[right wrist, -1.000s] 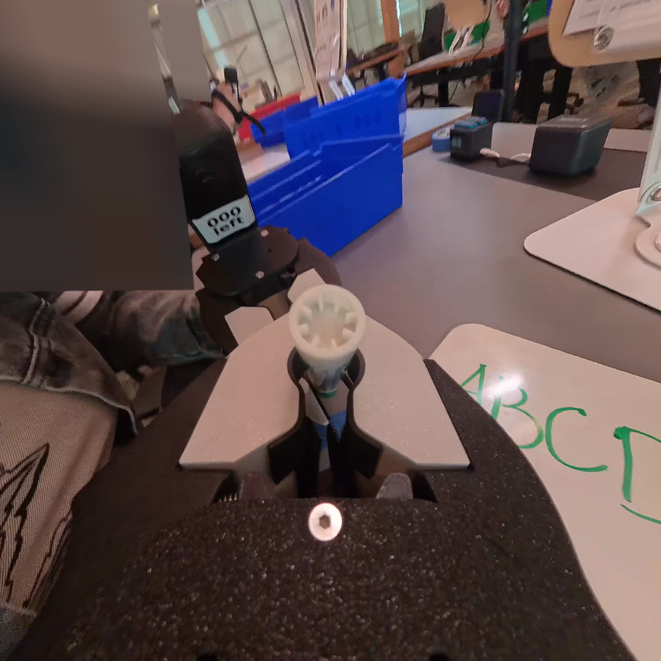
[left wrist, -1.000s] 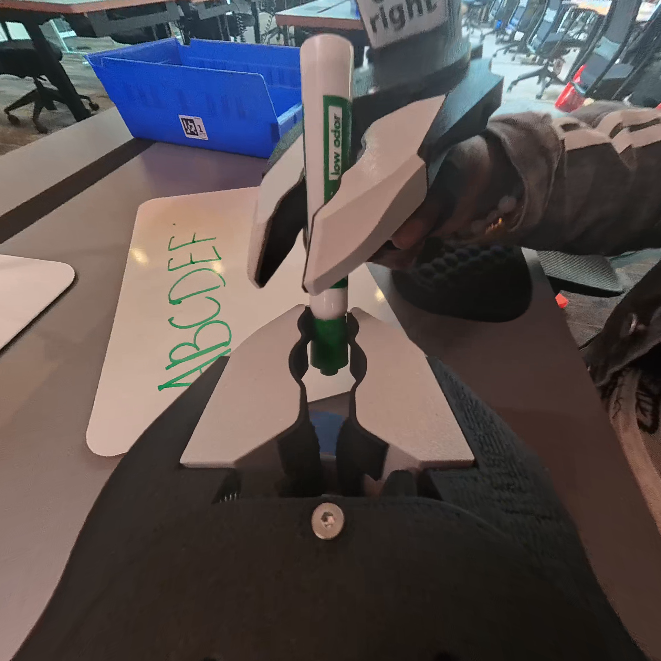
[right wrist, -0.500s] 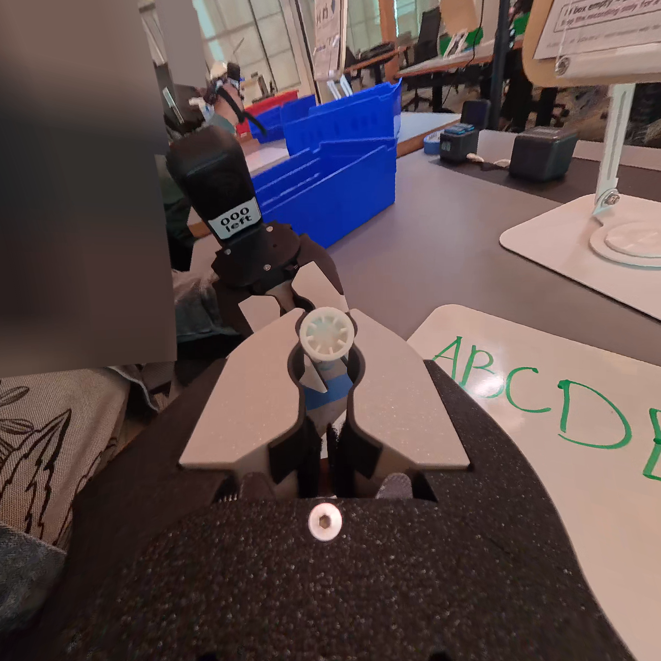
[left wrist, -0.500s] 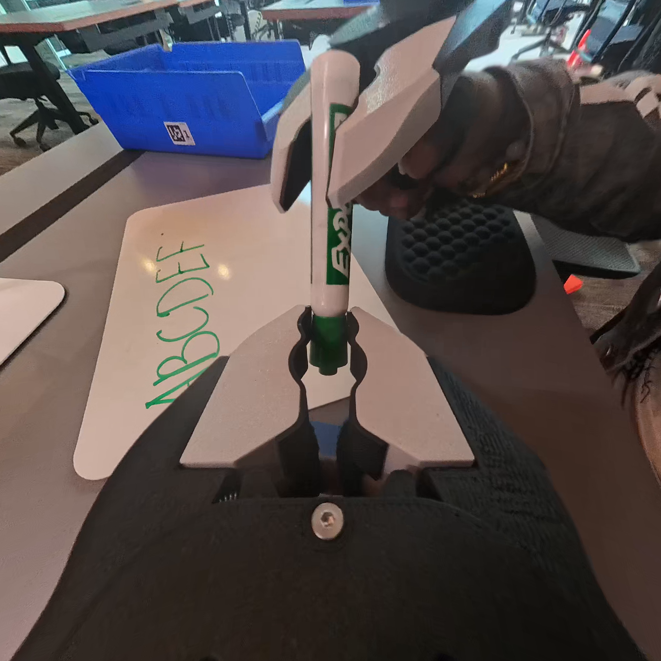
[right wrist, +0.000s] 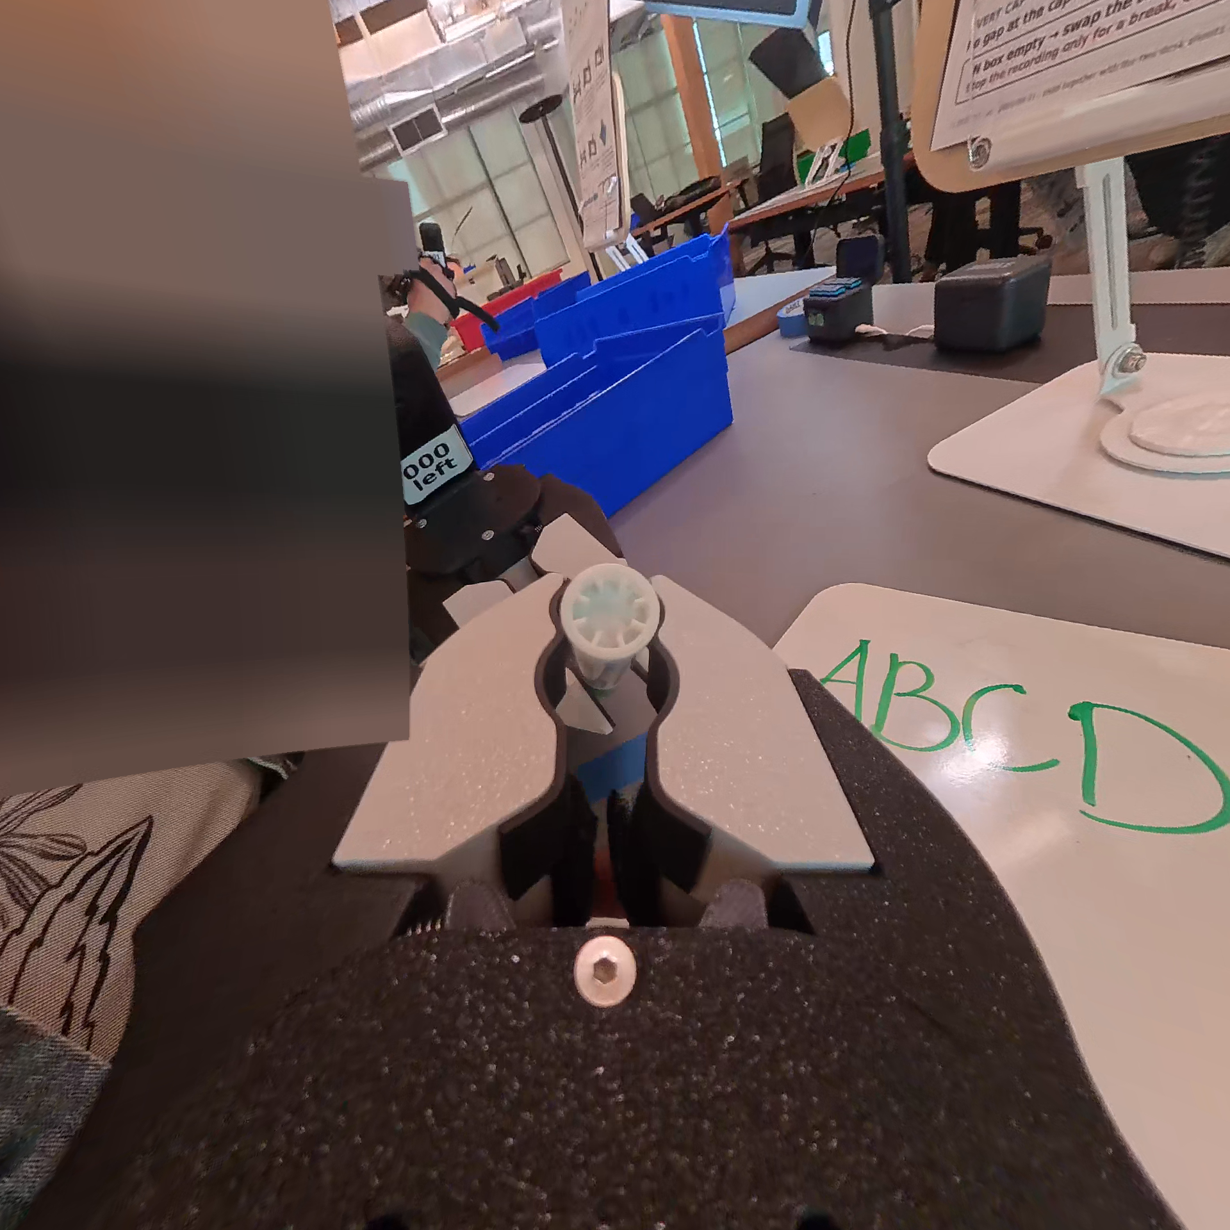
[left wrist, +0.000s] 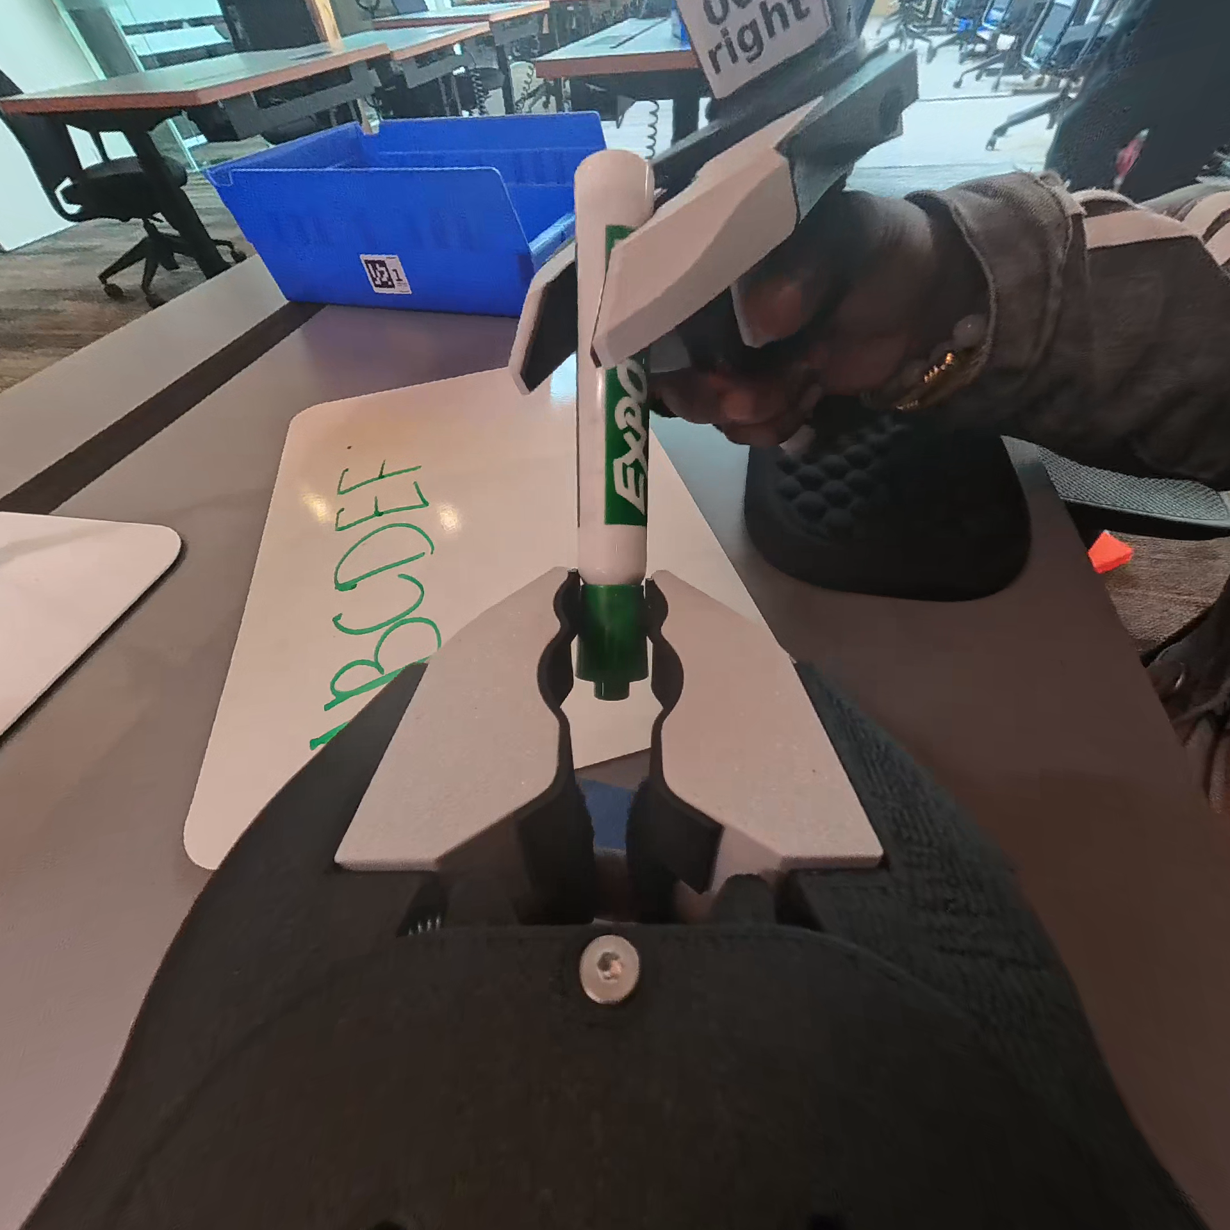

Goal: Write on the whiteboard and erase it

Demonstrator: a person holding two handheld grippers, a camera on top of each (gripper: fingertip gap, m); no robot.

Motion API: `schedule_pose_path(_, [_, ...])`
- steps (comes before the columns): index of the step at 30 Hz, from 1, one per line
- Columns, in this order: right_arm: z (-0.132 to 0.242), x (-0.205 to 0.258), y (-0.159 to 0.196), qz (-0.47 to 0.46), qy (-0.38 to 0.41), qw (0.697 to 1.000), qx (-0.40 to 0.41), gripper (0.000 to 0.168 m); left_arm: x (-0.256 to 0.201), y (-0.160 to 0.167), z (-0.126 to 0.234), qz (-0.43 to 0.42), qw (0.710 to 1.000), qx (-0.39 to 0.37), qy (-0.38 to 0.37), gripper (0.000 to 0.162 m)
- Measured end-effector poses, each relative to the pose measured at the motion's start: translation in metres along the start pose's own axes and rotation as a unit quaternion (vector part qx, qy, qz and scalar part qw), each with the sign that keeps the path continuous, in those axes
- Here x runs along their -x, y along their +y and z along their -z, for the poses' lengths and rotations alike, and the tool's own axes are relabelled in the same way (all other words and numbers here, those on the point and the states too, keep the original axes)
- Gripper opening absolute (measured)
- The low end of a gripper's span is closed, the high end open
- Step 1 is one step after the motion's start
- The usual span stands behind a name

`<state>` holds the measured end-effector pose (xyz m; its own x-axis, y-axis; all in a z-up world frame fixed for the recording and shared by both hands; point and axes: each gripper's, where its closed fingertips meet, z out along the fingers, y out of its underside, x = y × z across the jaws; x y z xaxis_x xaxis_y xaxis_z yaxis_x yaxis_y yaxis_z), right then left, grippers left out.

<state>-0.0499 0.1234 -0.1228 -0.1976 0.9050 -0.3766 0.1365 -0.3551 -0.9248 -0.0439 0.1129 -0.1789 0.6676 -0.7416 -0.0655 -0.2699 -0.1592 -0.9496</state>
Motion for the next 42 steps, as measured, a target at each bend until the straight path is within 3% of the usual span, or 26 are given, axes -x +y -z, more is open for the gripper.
schedule_pose_path(8, [0.008,0.003,-0.010,0.035,0.021,0.999,-0.005,0.020,0.001,-0.002,0.001,0.004,1.000,-0.010,-0.001,0.023])
schedule_pose_path(9, [0.015,-0.001,-0.017,0.047,0.038,0.998,-0.010,0.020,0.003,0.001,0.000,0.011,1.000,-0.005,-0.008,0.039])
schedule_pose_path(12, [0.058,-0.025,-0.045,0.087,0.130,0.987,-0.022,0.020,0.017,0.001,-0.003,0.057,0.997,-0.010,-0.046,0.106])
schedule_pose_path(14, [0.105,-0.053,-0.071,0.123,0.231,0.965,-0.029,0.020,0.020,0.003,-0.005,0.076,0.996,-0.005,-0.050,0.125])
schedule_pose_path(19, [0.241,-0.119,-0.128,0.167,0.461,0.871,-0.038,0.020,0.023,0.005,-0.005,0.073,0.996,-0.004,-0.058,0.124])
schedule_pose_path(24, [0.312,-0.190,-0.129,0.096,0.544,0.832,0.055,0.020,0.025,0.009,-0.007,0.065,0.996,0.003,-0.061,0.117])
schedule_pose_path(28, [0.325,-0.256,-0.096,-0.011,0.533,0.827,0.176,0.020,0.027,0.010,-0.008,0.067,0.996,0.001,-0.062,0.114])
schedule_pose_path(35, [0.329,-0.335,-0.045,-0.124,0.520,0.794,0.289,0.020,0.029,0.016,-0.009,0.071,0.995,0.014,-0.064,0.112])
schedule_pose_path(42, [0.331,-0.386,-0.025,-0.167,0.534,0.770,0.306,0.020,0.030,0.017,-0.010,0.081,0.995,0.018,-0.057,0.110])
